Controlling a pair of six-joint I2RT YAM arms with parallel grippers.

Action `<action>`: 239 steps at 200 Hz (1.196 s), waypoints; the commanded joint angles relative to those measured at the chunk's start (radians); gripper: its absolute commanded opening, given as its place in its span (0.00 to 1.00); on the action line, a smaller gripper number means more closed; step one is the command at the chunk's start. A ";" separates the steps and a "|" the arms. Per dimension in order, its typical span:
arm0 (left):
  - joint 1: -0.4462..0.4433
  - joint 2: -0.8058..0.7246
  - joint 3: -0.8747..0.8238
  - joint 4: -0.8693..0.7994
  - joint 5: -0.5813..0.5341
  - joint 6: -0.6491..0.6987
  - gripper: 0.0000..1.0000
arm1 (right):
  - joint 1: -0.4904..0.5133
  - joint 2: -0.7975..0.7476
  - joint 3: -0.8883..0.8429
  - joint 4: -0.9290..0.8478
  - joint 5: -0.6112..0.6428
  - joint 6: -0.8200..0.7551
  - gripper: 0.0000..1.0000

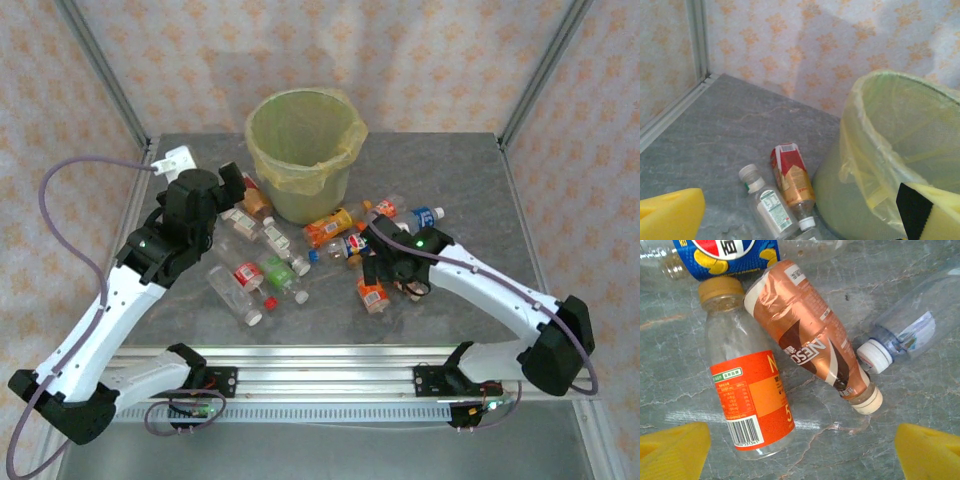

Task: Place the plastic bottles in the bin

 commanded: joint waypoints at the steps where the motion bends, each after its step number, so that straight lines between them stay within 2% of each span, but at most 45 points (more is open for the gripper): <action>1: 0.011 -0.030 -0.044 -0.064 -0.057 -0.064 1.00 | 0.019 0.020 0.030 -0.022 -0.003 -0.001 0.91; 62: 0.011 -0.019 -0.062 -0.046 -0.083 -0.076 1.00 | 0.053 0.141 0.030 0.067 -0.088 -0.008 0.76; 239: 0.020 -0.005 -0.065 -0.088 -0.159 -0.075 1.00 | 0.053 0.353 -0.034 0.226 -0.090 -0.028 0.76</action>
